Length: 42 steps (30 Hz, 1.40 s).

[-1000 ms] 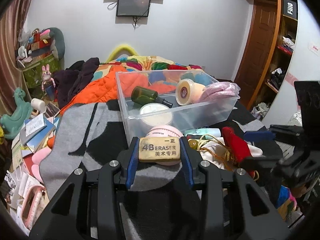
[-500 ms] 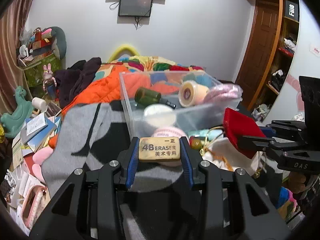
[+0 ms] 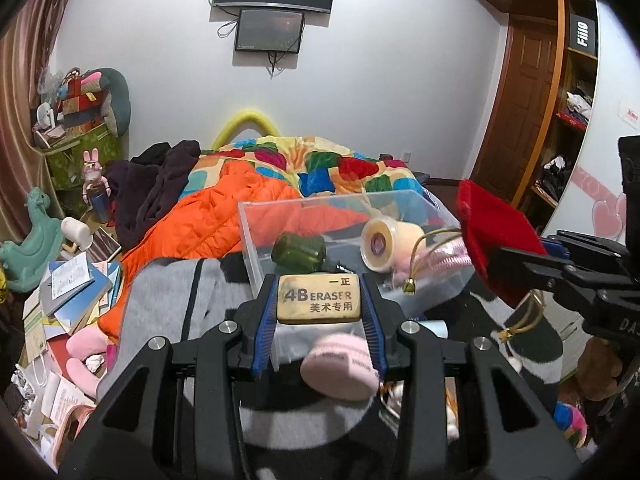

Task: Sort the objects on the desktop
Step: 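Lower the eraser and red pouch into the clear box with both grippers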

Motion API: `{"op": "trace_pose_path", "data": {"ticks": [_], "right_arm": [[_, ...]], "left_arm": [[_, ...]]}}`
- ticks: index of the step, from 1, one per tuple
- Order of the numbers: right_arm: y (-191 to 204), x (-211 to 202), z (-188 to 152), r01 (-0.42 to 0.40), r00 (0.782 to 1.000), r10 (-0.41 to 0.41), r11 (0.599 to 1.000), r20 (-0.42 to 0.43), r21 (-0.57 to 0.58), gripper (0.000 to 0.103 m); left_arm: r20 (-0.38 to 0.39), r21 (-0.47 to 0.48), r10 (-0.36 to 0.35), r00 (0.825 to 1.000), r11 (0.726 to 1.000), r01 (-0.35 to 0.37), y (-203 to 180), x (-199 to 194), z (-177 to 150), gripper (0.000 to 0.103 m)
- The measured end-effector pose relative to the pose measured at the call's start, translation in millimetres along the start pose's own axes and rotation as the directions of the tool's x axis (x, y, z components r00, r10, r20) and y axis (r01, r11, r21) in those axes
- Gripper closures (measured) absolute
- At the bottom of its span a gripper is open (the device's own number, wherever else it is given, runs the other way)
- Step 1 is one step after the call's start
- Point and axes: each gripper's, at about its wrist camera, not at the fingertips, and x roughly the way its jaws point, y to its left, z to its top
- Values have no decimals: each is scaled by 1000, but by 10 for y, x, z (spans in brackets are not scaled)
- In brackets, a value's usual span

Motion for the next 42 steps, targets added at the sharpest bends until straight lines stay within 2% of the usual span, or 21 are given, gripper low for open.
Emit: {"op": "trace_pose_path", "data": {"ticks": [9, 14, 19, 28, 34, 39, 42], "right_arm": [[-165, 344, 365, 10, 999, -14, 997, 46, 80, 80], [-294, 656, 322, 39, 999, -40, 988, 5, 151, 80], [-294, 857, 171, 87, 995, -81, 988, -53, 127, 80], [-256, 908, 127, 188, 980, -184, 981, -75, 40, 79], [-258, 913, 91, 198, 978, -195, 980, -76, 27, 76], [-253, 884, 84, 183, 981, -181, 982, -73, 34, 65], [-275, 861, 80, 176, 982, -172, 983, -72, 49, 63]], "left_arm": [[-20, -24, -19, 1000, 1000, 19, 95, 268, 171, 64], [-38, -21, -17, 999, 1000, 16, 92, 441, 185, 64], [-68, 1, -7, 998, 1000, 7, 43, 599, 154, 64], [-123, -2, -16, 992, 1000, 16, 5, 799, 46, 64], [-103, 34, 28, 994, 999, -25, -71, 767, -12, 64], [-98, 36, 29, 995, 999, -26, -81, 753, -29, 63], [-99, 26, 20, 995, 1000, -17, -74, 751, -22, 63]]}}
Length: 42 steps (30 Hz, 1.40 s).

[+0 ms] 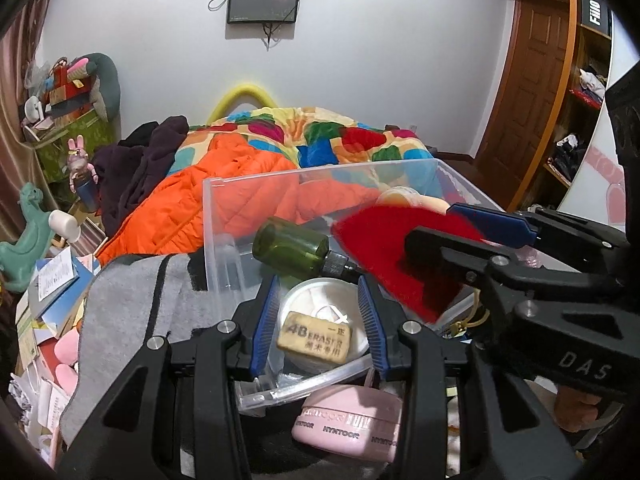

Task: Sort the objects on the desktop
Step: 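Lower the eraser and red pouch into the clear box with both grippers, then grasp the pink round case with the left gripper while the right grasps the white cloth bag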

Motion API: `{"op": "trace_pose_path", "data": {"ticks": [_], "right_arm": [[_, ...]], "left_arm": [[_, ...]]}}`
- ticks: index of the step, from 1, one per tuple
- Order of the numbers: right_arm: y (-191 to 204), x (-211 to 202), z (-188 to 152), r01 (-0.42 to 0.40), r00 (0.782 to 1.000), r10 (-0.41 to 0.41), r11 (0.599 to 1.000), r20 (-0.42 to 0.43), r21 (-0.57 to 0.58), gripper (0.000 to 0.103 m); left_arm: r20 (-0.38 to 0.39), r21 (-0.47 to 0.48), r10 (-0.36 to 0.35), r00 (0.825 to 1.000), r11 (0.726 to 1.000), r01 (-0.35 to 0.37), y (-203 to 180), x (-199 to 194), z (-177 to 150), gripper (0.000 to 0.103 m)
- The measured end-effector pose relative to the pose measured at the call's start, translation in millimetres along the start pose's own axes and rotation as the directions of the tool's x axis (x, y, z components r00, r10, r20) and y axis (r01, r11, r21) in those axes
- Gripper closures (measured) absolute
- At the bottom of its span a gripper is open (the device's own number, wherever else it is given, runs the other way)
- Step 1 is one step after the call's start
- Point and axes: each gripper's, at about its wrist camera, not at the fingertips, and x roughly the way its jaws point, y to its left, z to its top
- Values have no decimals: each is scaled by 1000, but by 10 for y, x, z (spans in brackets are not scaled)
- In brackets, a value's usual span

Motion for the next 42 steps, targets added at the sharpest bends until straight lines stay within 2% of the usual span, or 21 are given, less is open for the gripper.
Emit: {"op": "trace_pose_path", "data": {"ticks": [8, 11, 14, 17, 21, 26, 33, 38, 42], "right_arm": [[-69, -170, 21, -31, 999, 31, 999, 11, 21, 61], [-143, -275, 15, -31, 999, 30, 999, 21, 33, 44], [-213, -383, -34, -33, 999, 32, 998, 31, 47, 43], [-278, -520, -91, -1, 998, -4, 997, 59, 72, 42], [-355, -699, -164, -13, 996, 3, 995, 90, 101, 36], [-375, -832, -266, -18, 995, 7, 994, 102, 110, 36], [-282, -800, -471, -37, 998, 33, 996, 50, 76, 35], [-278, -694, -678, -16, 1000, 16, 999, -4, 51, 35], [-305, -663, -751, -54, 998, 56, 997, -28, 55, 35]], "left_arm": [[-6, -79, -60, 998, 995, 59, 111, -83, 19, 62], [5, -114, -91, 996, 989, 91, 166, -182, -9, 62], [23, -114, -81, 996, 990, 83, 169, -285, -28, 62], [30, -96, -59, 998, 994, 61, 134, -365, -77, 62], [27, -85, -52, 998, 995, 55, 104, -442, -156, 56], [35, -75, -47, 998, 996, 49, 56, -540, -226, 51], [5, -70, -47, 999, 996, 47, -13, -524, -360, 51], [-41, -90, -74, 996, 993, 70, -50, -403, -443, 51], [-42, -67, -45, 998, 997, 42, -118, -339, -462, 40]]}}
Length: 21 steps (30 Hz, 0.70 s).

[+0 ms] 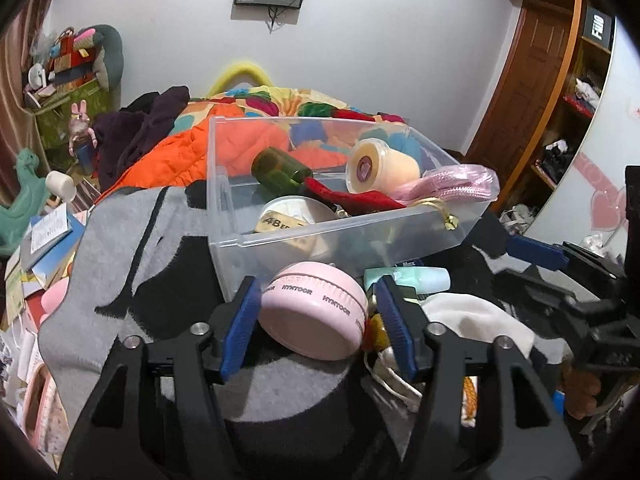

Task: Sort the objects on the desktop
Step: 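Grasp the pink round case with the left gripper while the right grasps the white cloth bag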

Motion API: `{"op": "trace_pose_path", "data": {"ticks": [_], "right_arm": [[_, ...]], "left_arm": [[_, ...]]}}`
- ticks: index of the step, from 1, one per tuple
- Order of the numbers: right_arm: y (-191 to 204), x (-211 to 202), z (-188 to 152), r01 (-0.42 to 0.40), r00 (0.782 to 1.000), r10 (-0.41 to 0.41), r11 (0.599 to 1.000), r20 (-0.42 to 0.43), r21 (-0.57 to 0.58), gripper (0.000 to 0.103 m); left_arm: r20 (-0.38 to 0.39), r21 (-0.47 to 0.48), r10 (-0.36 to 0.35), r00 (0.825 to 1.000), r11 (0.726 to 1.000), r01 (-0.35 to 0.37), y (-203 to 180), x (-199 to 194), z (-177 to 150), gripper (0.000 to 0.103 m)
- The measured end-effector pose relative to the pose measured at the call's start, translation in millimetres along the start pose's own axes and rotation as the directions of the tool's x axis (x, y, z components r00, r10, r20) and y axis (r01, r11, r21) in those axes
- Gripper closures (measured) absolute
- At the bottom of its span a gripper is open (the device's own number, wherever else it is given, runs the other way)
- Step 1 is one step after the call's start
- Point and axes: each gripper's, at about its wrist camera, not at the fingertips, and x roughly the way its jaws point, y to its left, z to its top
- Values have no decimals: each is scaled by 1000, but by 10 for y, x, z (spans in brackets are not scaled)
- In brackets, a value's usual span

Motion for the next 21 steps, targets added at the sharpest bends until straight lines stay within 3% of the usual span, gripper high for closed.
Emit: {"op": "trace_pose_path", "data": {"ticks": [7, 15, 21], "right_arm": [[23, 50, -42, -3, 1000, 2, 1000, -26, -18, 35], [198, 108, -1, -5, 999, 2, 997, -38, -79, 35], [333, 237, 14, -52, 996, 44, 993, -77, -103, 35]], "left_arm": [[-22, 15, 36, 999, 999, -35, -3, 173, -64, 37], [-86, -119, -95, 992, 989, 84, 239, 311, -109, 37], [-25, -95, -34, 999, 995, 31, 242, 110, -188, 38]]}}
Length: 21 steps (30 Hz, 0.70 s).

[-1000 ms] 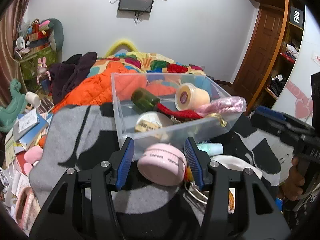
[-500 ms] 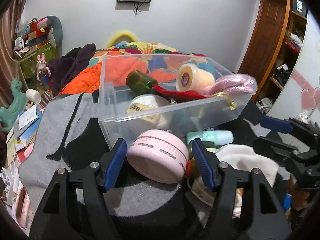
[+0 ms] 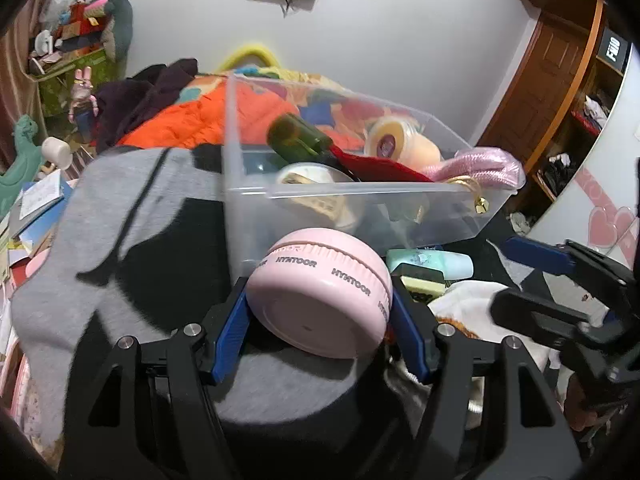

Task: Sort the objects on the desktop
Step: 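Grasp the pink round case with the left gripper while the right grasps the white cloth bag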

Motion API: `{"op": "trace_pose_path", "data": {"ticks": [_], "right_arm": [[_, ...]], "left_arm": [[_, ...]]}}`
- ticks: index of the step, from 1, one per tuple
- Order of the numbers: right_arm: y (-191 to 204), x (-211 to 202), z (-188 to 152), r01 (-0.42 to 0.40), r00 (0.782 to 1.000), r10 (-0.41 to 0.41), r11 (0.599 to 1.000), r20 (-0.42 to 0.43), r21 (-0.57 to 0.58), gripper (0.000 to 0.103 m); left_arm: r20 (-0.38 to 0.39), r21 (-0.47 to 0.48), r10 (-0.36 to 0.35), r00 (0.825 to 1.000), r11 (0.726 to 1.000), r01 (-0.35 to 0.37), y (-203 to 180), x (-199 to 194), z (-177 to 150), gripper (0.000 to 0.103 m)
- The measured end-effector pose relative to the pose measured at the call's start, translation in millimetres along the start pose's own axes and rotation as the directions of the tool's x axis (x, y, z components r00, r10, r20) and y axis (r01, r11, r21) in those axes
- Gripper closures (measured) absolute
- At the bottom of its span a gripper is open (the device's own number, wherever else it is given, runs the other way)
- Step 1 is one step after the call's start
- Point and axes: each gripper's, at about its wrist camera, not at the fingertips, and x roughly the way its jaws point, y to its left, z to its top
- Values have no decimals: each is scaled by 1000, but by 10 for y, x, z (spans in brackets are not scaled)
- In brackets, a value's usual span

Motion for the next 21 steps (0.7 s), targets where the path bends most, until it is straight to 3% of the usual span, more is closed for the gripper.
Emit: {"op": "trace_pose_path", "data": {"ticks": [4, 10, 14, 18, 21], "right_arm": [[99, 145, 28, -39, 998, 37, 999, -52, -25, 38], [226, 352, 91, -117, 984, 111, 992, -140, -38, 68], [300, 475, 62, -107, 974, 87, 991, -211, -85, 69], [373, 547, 0, -38, 967, -7, 985, -257, -169, 69], [369, 600, 15, -16, 961, -27, 988, -274, -155, 69]], "left_arm": [[29, -5, 46, 999, 999, -46, 174, -188, -62, 38], [55, -6, 100, 993, 995, -99, 318, -336, -152, 38], [50, 4, 98, 994, 995, -98, 331, -314, -219, 38], [58, 12, 93, 994, 995, -94, 328, -281, -240, 38], [64, 5, 86, 994, 996, -86, 337, -249, -251, 38]]}}
